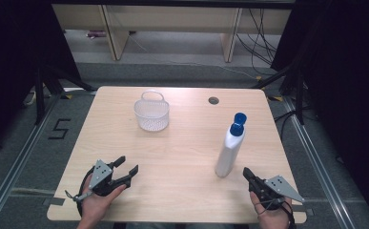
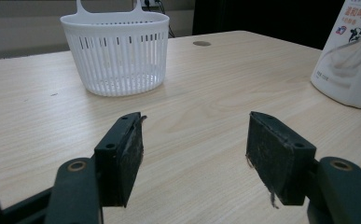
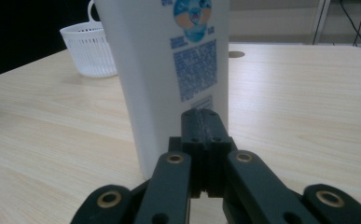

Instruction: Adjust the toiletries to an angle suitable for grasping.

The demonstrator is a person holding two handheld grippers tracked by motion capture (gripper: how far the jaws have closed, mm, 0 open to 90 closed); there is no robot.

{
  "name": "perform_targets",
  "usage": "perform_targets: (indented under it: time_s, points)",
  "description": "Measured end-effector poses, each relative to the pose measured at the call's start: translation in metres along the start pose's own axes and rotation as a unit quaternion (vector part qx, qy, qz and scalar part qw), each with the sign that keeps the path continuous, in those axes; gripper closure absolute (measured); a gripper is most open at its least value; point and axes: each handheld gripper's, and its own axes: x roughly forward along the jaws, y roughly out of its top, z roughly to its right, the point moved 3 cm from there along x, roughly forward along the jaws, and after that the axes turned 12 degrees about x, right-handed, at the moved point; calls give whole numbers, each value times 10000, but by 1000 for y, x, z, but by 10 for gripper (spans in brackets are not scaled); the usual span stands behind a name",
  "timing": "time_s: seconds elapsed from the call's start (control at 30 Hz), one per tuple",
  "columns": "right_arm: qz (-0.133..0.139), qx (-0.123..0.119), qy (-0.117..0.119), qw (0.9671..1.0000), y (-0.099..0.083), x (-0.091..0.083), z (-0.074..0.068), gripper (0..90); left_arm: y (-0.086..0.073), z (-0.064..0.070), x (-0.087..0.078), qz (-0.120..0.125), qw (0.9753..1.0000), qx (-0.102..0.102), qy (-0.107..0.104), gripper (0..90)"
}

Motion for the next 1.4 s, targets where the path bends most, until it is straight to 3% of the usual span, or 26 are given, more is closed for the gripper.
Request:
perform_targets:
  time_s: [0.1, 0.13, 0.2, 0.3, 0.37, 0.43, 0.47, 0.57, 0.7, 0.77, 0.87, 1.03, 1.13, 1.3, 1.4]
  points:
    - [-29, -44, 94, 9999, 2, -1, -4, 900, 0, -1, 2, 109, 9999, 36, -46, 360]
    - [-136, -94, 110, 9998, 3, -2, -8, 900, 0, -1, -1, -12, 10000, 7, -3, 362]
    - [-47, -212, 234, 9995, 5, -1, -11, 900, 0, -1, -1, 6, 10000, 11, 15, 364]
    - [-28, -171, 242, 9996, 8, -1, -15, 900, 0, -1, -1, 11, 10000, 8, 14, 366]
    - [-32, -307, 254, 9992, 13, 0, -15, 900, 0, -1, -1, -5, 10000, 30, 2, 367]
    - [-29, -197, 365, 9991, 14, 2, -17, 900, 0, -1, -1, -9, 10000, 33, -9, 367]
    - [41, -319, 278, 9991, 17, 2, -16, 900, 0, 0, -1, -7, 10000, 41, -17, 368]
    - [89, -451, 312, 9985, 23, 3, -17, 900, 0, 0, 2, 70, 9999, 69, -70, 368]
    - [135, -395, 364, 9985, 30, 6, -23, 900, 0, 1, 1, -35, 10000, 54, -64, 368]
    - [187, -534, 396, 9976, 34, 9, -24, 900, -1, 2, 1, -49, 9999, 59, -69, 368]
    - [52, -562, 391, 9976, 37, 11, -27, 900, -1, 1, 2, -12, 9999, 71, -89, 368]
    - [42, -649, 346, 9973, 38, 14, -24, 900, -1, 2, 2, -53, 9999, 54, -90, 367]
    - [60, -562, 350, 9978, 37, 15, -25, 900, 0, 2, 2, -49, 9999, 57, -98, 367]
    - [-52, -643, 341, 9973, 37, 17, -25, 900, 0, 1, 4, 60, 9998, 129, -157, 366]
    - [37, -684, 333, 9971, 37, 20, -25, 900, 0, 1, 4, 63, 9998, 130, -163, 366]
